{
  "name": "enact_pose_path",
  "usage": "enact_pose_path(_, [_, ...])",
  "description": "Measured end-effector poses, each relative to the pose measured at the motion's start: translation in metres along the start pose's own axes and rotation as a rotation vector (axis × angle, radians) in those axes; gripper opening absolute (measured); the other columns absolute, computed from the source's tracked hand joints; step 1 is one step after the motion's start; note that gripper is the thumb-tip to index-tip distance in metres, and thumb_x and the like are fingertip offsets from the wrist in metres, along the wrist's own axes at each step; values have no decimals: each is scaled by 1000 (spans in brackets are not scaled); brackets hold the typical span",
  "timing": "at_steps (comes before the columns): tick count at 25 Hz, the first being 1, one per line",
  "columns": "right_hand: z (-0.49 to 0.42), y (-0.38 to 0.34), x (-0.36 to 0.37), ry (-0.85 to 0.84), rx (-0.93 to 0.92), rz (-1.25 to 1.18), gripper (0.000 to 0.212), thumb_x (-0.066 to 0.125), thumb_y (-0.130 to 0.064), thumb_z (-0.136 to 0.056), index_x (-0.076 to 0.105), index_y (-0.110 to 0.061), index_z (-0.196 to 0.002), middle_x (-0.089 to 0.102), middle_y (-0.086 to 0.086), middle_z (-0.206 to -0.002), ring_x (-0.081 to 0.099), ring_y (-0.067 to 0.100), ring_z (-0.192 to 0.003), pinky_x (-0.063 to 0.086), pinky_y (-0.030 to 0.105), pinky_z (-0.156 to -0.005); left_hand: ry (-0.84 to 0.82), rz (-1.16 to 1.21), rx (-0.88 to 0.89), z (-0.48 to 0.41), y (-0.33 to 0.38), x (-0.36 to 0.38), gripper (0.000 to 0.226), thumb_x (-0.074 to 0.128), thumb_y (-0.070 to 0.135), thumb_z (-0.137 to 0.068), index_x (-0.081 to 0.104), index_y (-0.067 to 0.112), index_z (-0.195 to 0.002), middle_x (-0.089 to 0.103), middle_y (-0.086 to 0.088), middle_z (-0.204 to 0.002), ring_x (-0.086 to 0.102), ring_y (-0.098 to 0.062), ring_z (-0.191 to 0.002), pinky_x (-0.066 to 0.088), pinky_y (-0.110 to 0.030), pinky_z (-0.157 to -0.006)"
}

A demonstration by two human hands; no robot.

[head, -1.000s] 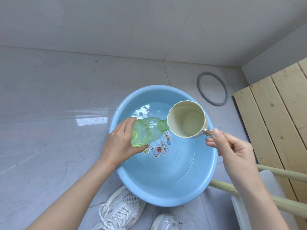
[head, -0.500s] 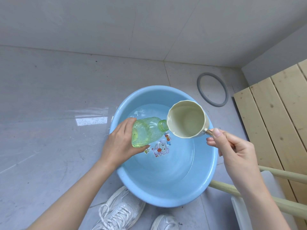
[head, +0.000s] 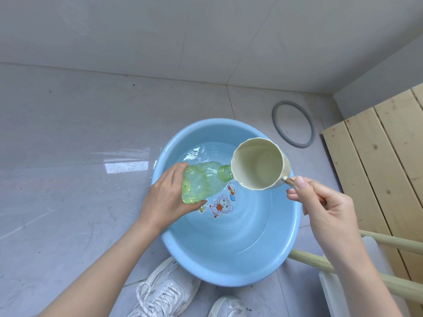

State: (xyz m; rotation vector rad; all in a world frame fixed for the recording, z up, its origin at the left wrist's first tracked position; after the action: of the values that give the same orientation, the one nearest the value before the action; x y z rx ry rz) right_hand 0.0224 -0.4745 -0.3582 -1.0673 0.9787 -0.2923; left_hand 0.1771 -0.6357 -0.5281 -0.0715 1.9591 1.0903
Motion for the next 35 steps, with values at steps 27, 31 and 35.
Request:
enact_pose_path(27, [-2, -2, -4, -8, -124, 73, 80, 59, -71, -71, 61, 9, -78, 64, 5, -84, 45, 10, -64, 34, 12, -56, 22, 22, 17, 0, 0, -1, 91, 88, 48, -52, 44, 8, -122, 61, -8, -116, 49, -18, -106, 35, -25, -88])
enact_pose_path(31, [-2, -5, -6, 13, -125, 83, 69, 57, -74, -70, 64, -6, -81, 66, -2, -86, 42, 16, -62, 32, 14, -54, 18, 12, 17, 0, 0, -1, 91, 88, 49, -52, 45, 8, -122, 61, -8, -115, 49, -18, -106, 36, -25, -87])
enact_pose_path(35, [-1, -8, -9, 28, -136, 95, 70, 57, -74, -70, 64, -5, -78, 66, -3, -89, 42, 20, -62, 32, 13, -53, 12, 16, 11, 0, 0, 0, 91, 87, 49, -53, 46, 8, -122, 61, -7, -116, 49, -18, -106, 36, -25, -87])
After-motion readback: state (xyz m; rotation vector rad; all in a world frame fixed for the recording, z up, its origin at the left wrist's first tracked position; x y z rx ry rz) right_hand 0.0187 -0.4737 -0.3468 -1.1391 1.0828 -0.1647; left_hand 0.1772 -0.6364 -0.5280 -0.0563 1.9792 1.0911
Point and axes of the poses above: each hand's wrist, its own z-axis away from the middle knuckle, its own x-axis out of the palm, y = z × x, the point moved 8 cm from there along -z, towards the middle knuckle
